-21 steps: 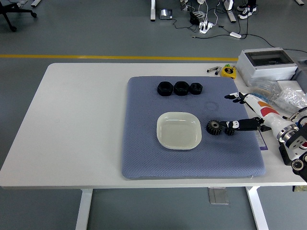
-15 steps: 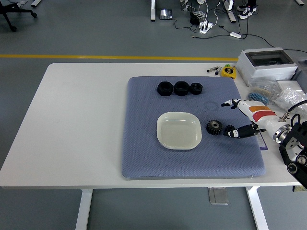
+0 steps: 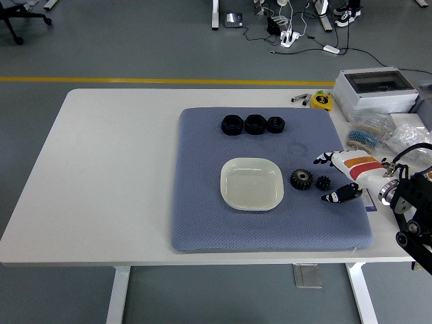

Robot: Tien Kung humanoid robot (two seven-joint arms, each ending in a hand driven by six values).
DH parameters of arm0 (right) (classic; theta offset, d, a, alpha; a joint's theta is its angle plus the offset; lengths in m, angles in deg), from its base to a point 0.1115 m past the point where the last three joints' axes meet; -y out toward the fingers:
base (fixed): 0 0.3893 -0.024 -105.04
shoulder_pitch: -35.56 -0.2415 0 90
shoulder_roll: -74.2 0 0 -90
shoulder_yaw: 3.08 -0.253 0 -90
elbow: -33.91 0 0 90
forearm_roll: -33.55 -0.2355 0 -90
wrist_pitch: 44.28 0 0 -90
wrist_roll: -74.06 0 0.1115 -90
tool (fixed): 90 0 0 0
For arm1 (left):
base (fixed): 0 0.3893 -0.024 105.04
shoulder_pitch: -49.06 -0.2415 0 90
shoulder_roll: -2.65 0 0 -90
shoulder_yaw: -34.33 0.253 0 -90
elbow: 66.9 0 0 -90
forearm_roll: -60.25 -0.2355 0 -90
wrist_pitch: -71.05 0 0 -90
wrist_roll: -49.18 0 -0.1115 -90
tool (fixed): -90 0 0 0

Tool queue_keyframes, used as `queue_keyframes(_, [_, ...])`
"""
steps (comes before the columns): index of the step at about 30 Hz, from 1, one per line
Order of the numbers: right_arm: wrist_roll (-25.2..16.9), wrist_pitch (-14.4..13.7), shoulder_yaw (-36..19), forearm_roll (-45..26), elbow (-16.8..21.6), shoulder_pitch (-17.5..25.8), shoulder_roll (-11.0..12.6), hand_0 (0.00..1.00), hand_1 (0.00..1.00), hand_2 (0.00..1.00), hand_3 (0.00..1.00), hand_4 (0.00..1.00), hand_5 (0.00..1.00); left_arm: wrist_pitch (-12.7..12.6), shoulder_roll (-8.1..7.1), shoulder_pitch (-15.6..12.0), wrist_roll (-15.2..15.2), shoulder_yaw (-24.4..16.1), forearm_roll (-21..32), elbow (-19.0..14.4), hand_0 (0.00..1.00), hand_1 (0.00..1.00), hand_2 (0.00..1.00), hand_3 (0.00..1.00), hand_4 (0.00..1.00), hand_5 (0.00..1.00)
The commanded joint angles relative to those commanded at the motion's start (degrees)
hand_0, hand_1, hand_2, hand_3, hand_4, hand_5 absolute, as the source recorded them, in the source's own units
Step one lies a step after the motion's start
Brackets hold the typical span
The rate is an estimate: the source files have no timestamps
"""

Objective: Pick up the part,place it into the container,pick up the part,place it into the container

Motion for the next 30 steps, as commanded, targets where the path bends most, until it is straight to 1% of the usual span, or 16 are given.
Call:
queue_keyframes(2, [0.0,-0.1,0.7,-0.7,-0.9,-0.5,-0.2,0.617,0.656,0.701,0.697,0.998,0.296,0.0,-0.01,0.0,0.0,0.0,0.0,0.0,0.695,0.7,0.735,0.644,0.665,0.666])
queue_keyframes(3, [0.0,-0.1,1.1,-1.2,-1.5,-0.8,-0.3,0.594,0.641,0.69,0.625,0.97,0.341,0.0,0.0,0.0,0.0,0.0,0.0,0.0,0.696,0.7,0.734,0.645,0.666,0.666])
queue_keyframes(8, [0.2,-0.6,2.2,-2.4,-3.8,-1.4,-0.9,0.594,0.641,0.69,0.625,0.97,0.341,0.0,-0.03,-0.1,0.1,0.0,-0.2,0.0,0.696,0.7,0.734,0.645,0.666,0.666])
queue_keyframes(9, [0.2,-0.8,2.4,-2.7,-4.2,-1.5,-1.0,0.544,0.617,0.673,0.591,0.943,0.385,0.0,-0.03,-0.2,0.1,-0.1,-0.2,0.0,0.694,0.7,0.735,0.644,0.666,0.666])
queue_keyframes(14, [0.3,-1.6,3.3,-4.4,-6.2,-1.8,-1.6,0.544,0.617,0.673,0.591,0.943,0.385,0.1,-0.05,-0.4,0.2,-0.2,-0.4,-0.1,0.694,0.7,0.735,0.644,0.666,0.666])
queue_keyframes(15, [0.4,-1.6,3.5,-4.6,-6.5,-1.9,-1.7,0.513,0.596,0.654,0.576,0.93,0.426,0.1,-0.04,-0.4,0.2,-0.3,-0.5,-0.1,0.694,0.7,0.735,0.643,0.666,0.665])
queue_keyframes(20, [0.6,-1.4,4.2,-5.7,-8.0,-2.5,-2.7,0.513,0.596,0.654,0.576,0.93,0.426,0.2,-0.06,-0.6,0.4,-0.6,-1.2,-0.1,0.694,0.7,0.735,0.643,0.666,0.665])
queue_keyframes(21, [0.6,-1.5,4.5,-6.1,-8.4,-2.7,-3.0,0.493,0.592,0.645,0.573,0.919,0.429,0.3,-0.07,-0.7,0.4,-0.7,-1.3,-0.1,0.693,0.7,0.734,0.643,0.667,0.665])
queue_keyframes(26, [0.6,-2.2,5.4,-7.6,-10.7,-3.3,-3.6,0.493,0.592,0.645,0.573,0.919,0.429,0.4,-0.12,-0.8,0.6,-0.9,-1.8,-0.2,0.693,0.7,0.734,0.643,0.667,0.665])
queue_keyframes(27, [0.7,-2.5,5.5,-8.1,-11.0,-3.3,-3.7,0.426,0.538,0.599,0.563,0.908,0.411,0.4,-0.15,-0.8,0.6,-0.9,-1.8,-0.2,0.693,0.699,0.734,0.644,0.666,0.665])
queue_keyframes(30, [0.9,-3.5,5.7,-8.9,-11.5,-3.3,-3.7,0.426,0.538,0.599,0.563,0.908,0.411,0.5,-0.22,-0.8,0.6,-0.9,-1.9,-0.3,0.693,0.699,0.734,0.644,0.666,0.665])
